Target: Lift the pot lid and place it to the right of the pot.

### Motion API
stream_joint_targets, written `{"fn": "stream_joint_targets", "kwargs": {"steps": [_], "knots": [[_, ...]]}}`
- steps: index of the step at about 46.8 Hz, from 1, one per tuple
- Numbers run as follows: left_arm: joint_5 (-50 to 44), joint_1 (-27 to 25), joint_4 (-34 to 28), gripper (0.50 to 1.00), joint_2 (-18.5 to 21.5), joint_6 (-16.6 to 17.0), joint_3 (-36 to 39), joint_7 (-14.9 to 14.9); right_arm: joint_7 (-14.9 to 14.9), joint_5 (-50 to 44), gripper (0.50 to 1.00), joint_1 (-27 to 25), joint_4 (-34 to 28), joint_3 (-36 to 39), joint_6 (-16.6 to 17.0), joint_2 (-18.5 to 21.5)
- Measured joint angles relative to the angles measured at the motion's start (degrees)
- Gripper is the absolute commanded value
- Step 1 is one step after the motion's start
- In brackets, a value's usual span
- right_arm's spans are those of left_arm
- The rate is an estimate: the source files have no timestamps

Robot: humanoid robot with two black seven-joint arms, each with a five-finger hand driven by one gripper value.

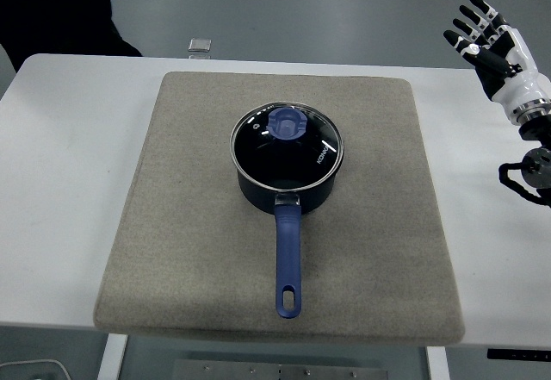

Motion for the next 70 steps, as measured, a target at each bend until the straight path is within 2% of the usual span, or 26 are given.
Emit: {"fn": "stream_joint_targets", "kwargs": {"steps": [26,48,70], "knots": [[0.00,0.01,0.04,1.000,0.00,-0.01,0.00,0.00,0.00,-0.05,0.907,1.92,0.01,0.02,0.00,0.09],[0.00,0.00,0.10,1.000,0.00,-0.01,0.00,0.00,0.00,-2.81,0.907,1.41,0.19,-0.95,1.35,0.03],[-0.01,0.00,0.10,1.000,0.00,-0.01,0.00,0.00,0.00,-4.12,0.907,1.07,0.21,-0.98,1.31,0.62]]}}
